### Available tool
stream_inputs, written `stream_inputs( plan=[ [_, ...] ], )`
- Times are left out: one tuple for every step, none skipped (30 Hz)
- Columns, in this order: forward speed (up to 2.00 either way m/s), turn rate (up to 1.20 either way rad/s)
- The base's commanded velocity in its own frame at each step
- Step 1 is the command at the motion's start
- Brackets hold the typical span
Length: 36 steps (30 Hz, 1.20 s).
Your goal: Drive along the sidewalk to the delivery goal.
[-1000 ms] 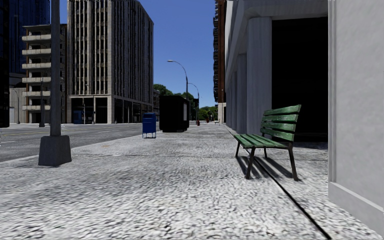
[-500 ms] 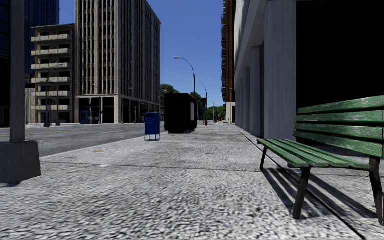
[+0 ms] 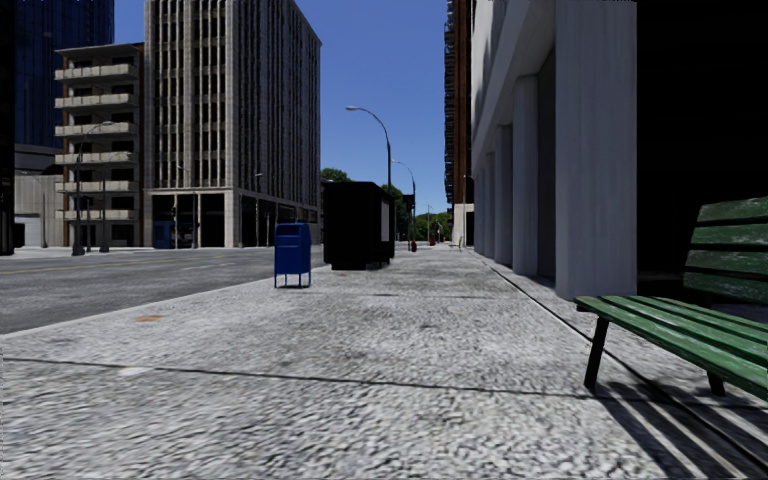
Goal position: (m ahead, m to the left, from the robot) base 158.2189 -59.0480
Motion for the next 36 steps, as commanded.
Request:
stream_inputs(
  plan=[
    [2.0,-0.14],
    [2.0,-0.14],
    [2.0,-0.14],
    [2.0,-0.14],
    [2.0,-0.16],
    [2.0,-0.18],
    [2.0,-0.18],
    [2.0,-0.2],
    [2.0,-0.22],
    [2.0,-0.23],
    [2.0,-0.23],
    [2.0,-0.23],
    [2.0,-0.23],
    [2.0,-0.23],
    [2.0,-0.23],
    [2.0,-0.23],
    [2.0,-0.23],
    [2.0,-0.23],
    [2.0,-0.23],
    [2.0,-0.23],
    [2.0,-0.23],
    [2.0,-0.23],
    [2.0,-0.23],
    [2.0,-0.23],
    [2.0,-0.23],
    [2.0,-0.23],
    [2.0,-0.23],
    [2.0,-0.23],
    [2.0,-0.23],
    [2.0,-0.23],
    [2.0,-0.23],
    [2.0,-0.23],
    [2.0,-0.23],
    [2.0,-0.19],
    [2.0,-0.19],
    [2.0,-0.02]
  ],
)
